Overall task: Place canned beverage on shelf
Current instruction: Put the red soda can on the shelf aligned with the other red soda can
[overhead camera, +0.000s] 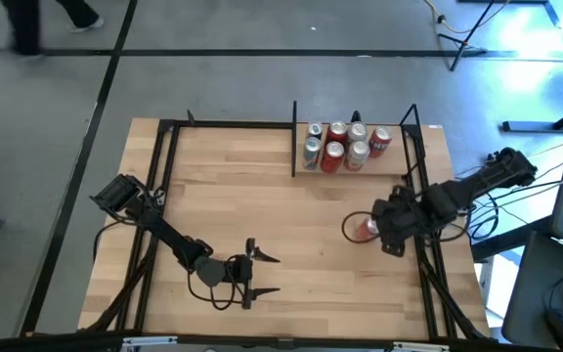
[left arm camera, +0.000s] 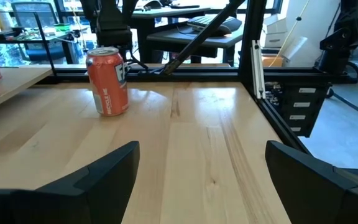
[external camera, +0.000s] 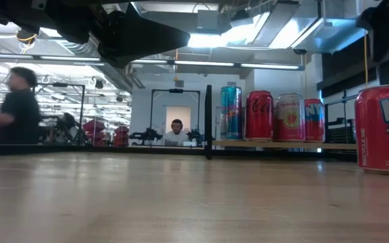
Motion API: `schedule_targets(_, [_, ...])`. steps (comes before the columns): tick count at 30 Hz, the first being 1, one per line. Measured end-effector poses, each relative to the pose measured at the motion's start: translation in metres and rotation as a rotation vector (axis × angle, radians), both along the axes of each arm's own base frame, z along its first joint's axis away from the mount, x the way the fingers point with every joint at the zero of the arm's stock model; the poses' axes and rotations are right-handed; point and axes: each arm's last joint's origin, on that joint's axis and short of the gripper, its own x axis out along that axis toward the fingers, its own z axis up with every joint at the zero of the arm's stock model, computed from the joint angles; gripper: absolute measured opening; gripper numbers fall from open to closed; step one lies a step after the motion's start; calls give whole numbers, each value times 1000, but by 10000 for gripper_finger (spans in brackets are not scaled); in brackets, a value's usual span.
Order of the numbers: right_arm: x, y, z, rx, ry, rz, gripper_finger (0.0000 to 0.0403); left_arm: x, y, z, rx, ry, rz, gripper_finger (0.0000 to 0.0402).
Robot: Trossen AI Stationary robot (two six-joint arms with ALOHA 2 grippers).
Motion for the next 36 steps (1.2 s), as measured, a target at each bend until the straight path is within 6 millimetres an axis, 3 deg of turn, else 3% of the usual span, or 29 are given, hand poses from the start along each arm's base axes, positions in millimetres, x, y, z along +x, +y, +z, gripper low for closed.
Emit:
schedule_targets(5, [1, 5, -2, -90, -7, 132, 321, 0, 0, 0, -1, 0, -1, 331])
schedule_targets(17, [9, 7, -7, -141, -1, 212, 321, -1, -1, 0, -1, 0, -7, 331])
schedule_targets(28, [9, 8, -43, -170, 120, 244, 321, -1, -1, 0, 0, 1, -8, 331])
schedule_targets(36, [12, 8, -63, -169, 93, 282, 321, 0, -1, 0, 0, 1, -5, 331])
